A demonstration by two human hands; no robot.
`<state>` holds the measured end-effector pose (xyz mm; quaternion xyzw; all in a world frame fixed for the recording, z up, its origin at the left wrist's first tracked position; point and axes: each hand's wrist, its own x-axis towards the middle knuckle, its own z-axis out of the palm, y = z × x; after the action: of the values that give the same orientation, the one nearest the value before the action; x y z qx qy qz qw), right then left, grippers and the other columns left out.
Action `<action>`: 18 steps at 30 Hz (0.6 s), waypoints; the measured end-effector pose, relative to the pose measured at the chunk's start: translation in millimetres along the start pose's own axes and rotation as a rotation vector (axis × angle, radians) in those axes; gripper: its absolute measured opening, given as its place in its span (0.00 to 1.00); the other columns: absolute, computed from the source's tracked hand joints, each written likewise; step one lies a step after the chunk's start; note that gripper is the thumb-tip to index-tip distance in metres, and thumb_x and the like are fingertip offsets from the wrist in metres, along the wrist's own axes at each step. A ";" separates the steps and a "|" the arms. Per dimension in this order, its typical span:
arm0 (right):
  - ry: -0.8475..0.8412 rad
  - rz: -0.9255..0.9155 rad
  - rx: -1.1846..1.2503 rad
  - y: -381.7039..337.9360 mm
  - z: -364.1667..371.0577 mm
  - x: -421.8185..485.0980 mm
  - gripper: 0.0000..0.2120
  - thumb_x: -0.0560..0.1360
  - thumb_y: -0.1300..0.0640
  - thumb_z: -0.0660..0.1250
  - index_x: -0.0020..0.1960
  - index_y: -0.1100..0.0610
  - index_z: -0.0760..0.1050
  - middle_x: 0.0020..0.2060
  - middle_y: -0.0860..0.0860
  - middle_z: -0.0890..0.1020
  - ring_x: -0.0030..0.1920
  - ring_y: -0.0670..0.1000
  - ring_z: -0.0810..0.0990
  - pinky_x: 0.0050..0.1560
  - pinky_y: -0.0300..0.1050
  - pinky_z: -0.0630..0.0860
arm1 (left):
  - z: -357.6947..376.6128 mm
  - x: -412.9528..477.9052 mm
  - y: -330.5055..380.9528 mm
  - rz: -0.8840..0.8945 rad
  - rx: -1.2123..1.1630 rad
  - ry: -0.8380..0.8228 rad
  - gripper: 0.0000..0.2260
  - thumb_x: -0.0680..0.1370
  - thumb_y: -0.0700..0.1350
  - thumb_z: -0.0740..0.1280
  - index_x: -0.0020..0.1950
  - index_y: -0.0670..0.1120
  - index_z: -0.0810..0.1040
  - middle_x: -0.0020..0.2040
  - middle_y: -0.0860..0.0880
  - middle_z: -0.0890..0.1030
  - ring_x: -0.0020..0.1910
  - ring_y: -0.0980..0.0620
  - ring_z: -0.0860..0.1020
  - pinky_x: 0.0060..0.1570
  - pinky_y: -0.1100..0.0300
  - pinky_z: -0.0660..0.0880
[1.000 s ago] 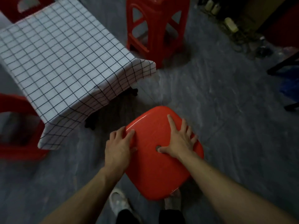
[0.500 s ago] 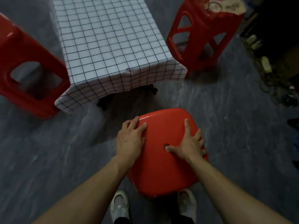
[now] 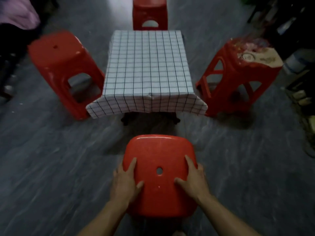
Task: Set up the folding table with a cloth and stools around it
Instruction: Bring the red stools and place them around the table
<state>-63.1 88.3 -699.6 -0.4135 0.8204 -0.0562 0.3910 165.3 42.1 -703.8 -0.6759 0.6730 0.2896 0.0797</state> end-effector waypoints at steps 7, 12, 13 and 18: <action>-0.016 -0.095 0.043 13.8 10.9 1.4 0.59 0.64 0.45 0.80 0.78 0.37 0.39 0.75 0.58 0.53 0.73 0.60 0.64 0.73 0.56 0.65 | 16.6 -6.6 -7.9 -0.100 -0.116 -0.088 0.59 0.61 0.64 0.77 0.72 0.69 0.32 0.71 0.38 0.60 0.69 0.38 0.66 0.69 0.47 0.65; 0.015 -0.092 0.033 14.9 15.3 -1.9 0.58 0.66 0.45 0.79 0.78 0.36 0.38 0.73 0.59 0.57 0.72 0.60 0.65 0.73 0.55 0.64 | 26.1 -13.7 -14.9 -0.116 -0.160 -0.010 0.58 0.61 0.62 0.78 0.74 0.68 0.36 0.66 0.38 0.66 0.64 0.39 0.71 0.67 0.49 0.67; 0.019 -0.096 0.018 14.1 16.2 -2.8 0.58 0.66 0.45 0.79 0.78 0.37 0.39 0.73 0.59 0.57 0.72 0.61 0.64 0.73 0.54 0.63 | 26.6 -15.7 -16.4 -0.127 -0.165 -0.007 0.57 0.61 0.62 0.78 0.75 0.67 0.38 0.66 0.39 0.66 0.64 0.39 0.70 0.67 0.49 0.67; 0.002 -0.128 -0.015 12.5 25.7 -13.8 0.57 0.67 0.45 0.78 0.78 0.36 0.38 0.73 0.59 0.57 0.72 0.61 0.62 0.73 0.55 0.62 | 27.7 -30.2 -30.9 -0.155 -0.233 0.013 0.57 0.61 0.60 0.79 0.76 0.67 0.41 0.67 0.40 0.64 0.67 0.40 0.68 0.68 0.48 0.67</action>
<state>-48.5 112.3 -714.3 -0.4679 0.7931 -0.0755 0.3826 189.2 84.5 -720.2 -0.7324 0.5810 0.3545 0.0184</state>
